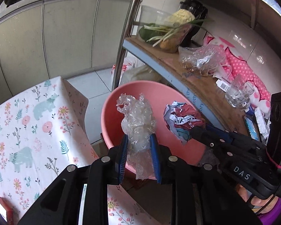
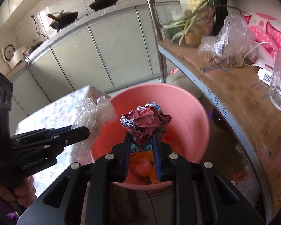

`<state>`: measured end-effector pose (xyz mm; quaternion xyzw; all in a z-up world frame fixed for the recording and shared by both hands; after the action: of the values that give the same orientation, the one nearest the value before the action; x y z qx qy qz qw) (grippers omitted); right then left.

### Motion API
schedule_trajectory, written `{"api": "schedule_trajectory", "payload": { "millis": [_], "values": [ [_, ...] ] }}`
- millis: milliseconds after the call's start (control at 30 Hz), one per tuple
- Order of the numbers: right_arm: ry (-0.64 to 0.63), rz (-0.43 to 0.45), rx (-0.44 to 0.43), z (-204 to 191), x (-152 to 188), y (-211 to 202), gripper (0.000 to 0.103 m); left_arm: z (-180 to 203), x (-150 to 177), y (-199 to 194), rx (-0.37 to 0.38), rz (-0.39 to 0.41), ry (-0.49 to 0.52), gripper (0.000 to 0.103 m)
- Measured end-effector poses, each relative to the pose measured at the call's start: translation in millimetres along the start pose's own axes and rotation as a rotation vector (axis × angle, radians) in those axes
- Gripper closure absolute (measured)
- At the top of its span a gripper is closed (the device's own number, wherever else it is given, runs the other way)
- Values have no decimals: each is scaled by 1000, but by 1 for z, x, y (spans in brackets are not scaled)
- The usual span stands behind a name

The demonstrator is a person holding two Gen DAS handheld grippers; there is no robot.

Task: Collect trash
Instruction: 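Carry both items over the pink bucket and open both tools to drop them, then move both open tools back over the medicine box and steel wool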

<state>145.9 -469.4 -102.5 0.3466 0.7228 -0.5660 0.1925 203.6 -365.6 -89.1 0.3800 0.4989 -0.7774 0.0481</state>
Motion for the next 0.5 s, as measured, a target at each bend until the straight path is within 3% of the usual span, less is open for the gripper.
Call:
{"api": "schedule_trajectory", "payload": {
  "millis": [167,500],
  "values": [
    [3,-24,23,4,1,8,67,-4,1,10,26,-24,-33,74],
    [-32,34,-54,-29,1,-21,67,4,-2,-38,34,53,10,74]
  ]
}}
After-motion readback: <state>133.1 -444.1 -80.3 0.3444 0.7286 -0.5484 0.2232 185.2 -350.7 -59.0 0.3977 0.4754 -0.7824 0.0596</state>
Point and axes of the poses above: each gripper's, at about its wrist camera, not at the fingertips, and y roughly the way its jaws point, z to its right, x to its underside, the point moved 7 cm from there along y, roughly the way its jaws point, and after that the axes turned 4 degrees about y, right-handed, at the moved point
